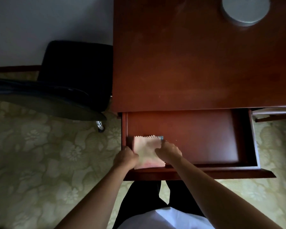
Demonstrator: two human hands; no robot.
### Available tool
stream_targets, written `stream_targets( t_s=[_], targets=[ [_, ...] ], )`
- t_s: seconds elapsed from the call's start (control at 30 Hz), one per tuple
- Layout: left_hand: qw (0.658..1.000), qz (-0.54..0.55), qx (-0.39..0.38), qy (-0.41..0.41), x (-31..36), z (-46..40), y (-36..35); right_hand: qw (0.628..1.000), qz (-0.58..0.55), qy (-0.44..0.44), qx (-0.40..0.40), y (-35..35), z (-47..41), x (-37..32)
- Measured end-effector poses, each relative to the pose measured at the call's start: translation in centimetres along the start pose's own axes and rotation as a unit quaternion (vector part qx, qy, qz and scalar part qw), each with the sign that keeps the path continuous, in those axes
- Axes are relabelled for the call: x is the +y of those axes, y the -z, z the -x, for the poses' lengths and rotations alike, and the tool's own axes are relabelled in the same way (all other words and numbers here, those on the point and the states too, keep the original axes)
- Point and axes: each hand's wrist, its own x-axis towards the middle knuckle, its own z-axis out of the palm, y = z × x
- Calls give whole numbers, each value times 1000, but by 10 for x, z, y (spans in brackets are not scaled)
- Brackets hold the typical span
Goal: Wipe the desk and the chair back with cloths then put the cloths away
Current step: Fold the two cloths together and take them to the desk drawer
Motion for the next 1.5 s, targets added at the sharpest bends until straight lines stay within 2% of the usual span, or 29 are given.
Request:
stream_targets(
  t_s=[0.1, 0.17, 0.3, 0.5, 0.63, 0.87, 1.0, 1.1, 1.17, 1.2, 1.23, 1.27, 1.3, 1.33, 1.37, 1.43, 1.5],
  targets=[
    [989, -123, 45, -62, -3, 8, -5, 991, 133, -1, 34, -3, 9, -4],
    [980, -145, 32, -134, -5, 11, -9, 978, 205, 31, 27, -5, 14, -1],
    [951, -144, -67, -265, -9, 15, -17, 956, 264, 89, -87, -13, 16, 9],
    [906, -175, -151, -356, 5, 13, -2, 924, 282, 148, -209, 2, 15, 13],
    [897, -216, -136, -360, 9, 10, -3, 897, 365, 198, -150, 1, 23, 22],
    [874, -303, -66, -374, 32, 13, 13, 893, 378, 225, -91, 9, 25, 9],
    [884, -290, -1, -367, 35, 5, 29, 905, 361, 220, 46, 32, 17, -8],
    [904, -268, 79, -323, 43, 5, 32, 924, 300, 168, 164, 50, 19, -16],
    [949, -178, 92, -242, 52, 2, 31, 948, 233, 97, 197, 59, 17, -13],
    [972, -95, 75, -201, 57, -2, 32, 972, 153, 45, 171, 64, 14, -10],
    [986, 19, 37, -160, 63, -8, 34, 993, 13, 1, 118, 71, 9, -8],
    [979, 162, -14, -121, 71, -12, 38, 983, -173, -30, 48, 77, 2, -7],
    [946, 306, -76, -77, 81, -11, 44, 930, -364, -48, -19, 83, -4, -8],
    [897, 421, -130, -37, 90, -9, 49, 860, -504, -56, -59, 88, -8, -9],
    [849, 502, -165, -9, 99, -5, 54, 801, -590, -60, -78, 89, -12, -10],
    [765, 612, -197, 30, 113, -3, 64, 727, -677, -58, -99, 93, -19, -14],
    [705, 675, -213, 46, 122, -6, 74, 687, -717, -50, -106, 102, -27, -22]
  ],
)
